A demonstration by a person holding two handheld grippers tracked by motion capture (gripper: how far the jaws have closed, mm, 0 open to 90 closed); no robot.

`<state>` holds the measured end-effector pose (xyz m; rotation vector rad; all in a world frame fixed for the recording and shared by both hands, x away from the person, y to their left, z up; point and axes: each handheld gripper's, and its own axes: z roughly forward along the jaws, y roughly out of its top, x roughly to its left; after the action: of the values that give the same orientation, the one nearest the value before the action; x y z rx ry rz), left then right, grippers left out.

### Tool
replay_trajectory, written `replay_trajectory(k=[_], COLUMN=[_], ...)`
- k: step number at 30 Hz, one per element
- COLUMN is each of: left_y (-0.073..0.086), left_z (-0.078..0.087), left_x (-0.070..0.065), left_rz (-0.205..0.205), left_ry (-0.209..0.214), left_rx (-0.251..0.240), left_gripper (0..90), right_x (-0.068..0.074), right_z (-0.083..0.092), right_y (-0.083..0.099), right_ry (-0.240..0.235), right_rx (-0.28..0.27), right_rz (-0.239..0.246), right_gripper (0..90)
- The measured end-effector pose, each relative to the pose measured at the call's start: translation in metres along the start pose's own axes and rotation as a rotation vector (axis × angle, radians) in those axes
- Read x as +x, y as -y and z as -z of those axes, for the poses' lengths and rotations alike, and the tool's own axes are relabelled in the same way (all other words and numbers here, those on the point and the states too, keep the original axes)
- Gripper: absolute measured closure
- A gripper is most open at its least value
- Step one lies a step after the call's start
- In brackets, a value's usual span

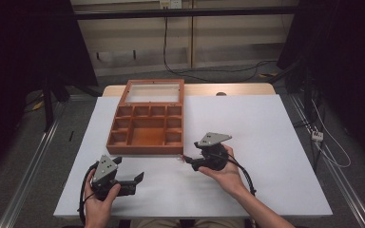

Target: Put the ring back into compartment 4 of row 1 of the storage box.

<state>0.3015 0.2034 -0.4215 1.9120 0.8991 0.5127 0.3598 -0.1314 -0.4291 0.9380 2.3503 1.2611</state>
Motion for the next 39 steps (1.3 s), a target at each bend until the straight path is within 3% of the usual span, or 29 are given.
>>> replay_trajectory(k=[6, 10, 22, 27, 33, 39], left_y=[0.001, 0.000, 0.000, 0.000, 0.000, 0.000], left_z=[-0.002, -0.001, 0.001, 0.001, 0.001, 0.001], left_x=[-0.001, -0.002, 0.000, 0.000, 0.000, 0.000], left_rz=[-0.003, -0.006, 0.005, -0.004, -0.004, -0.001], left_ry=[-0.002, -0.004, 0.003, 0.001, 0.002, 0.004], left_rx=[0.008, 0.004, -0.001, 0.003, 0.003, 0.001], left_gripper=[5.1, 5.1, 5.1, 5.1, 5.1, 5.1], right_x=[-0.004, -0.002, 0.003, 0.003, 0.006, 0.005], right_z=[-0.011, -0.016, -0.028, -0.034, -0.038, -0.039], right_y=[0.003, 0.003, 0.007, 0.010, 0.011, 0.011], right_ry=[-0.012, -0.012, -0.043, -0.045, -0.049, -0.041], right_rx=[0.010, 0.021, 0.070, 0.107, 0.113, 0.120], right_rz=[-0.022, 0.009, 0.029, 0.023, 0.035, 0.031], right_gripper=[37.0, 40.8, 50.3, 52.9, 63.0, 67.4])
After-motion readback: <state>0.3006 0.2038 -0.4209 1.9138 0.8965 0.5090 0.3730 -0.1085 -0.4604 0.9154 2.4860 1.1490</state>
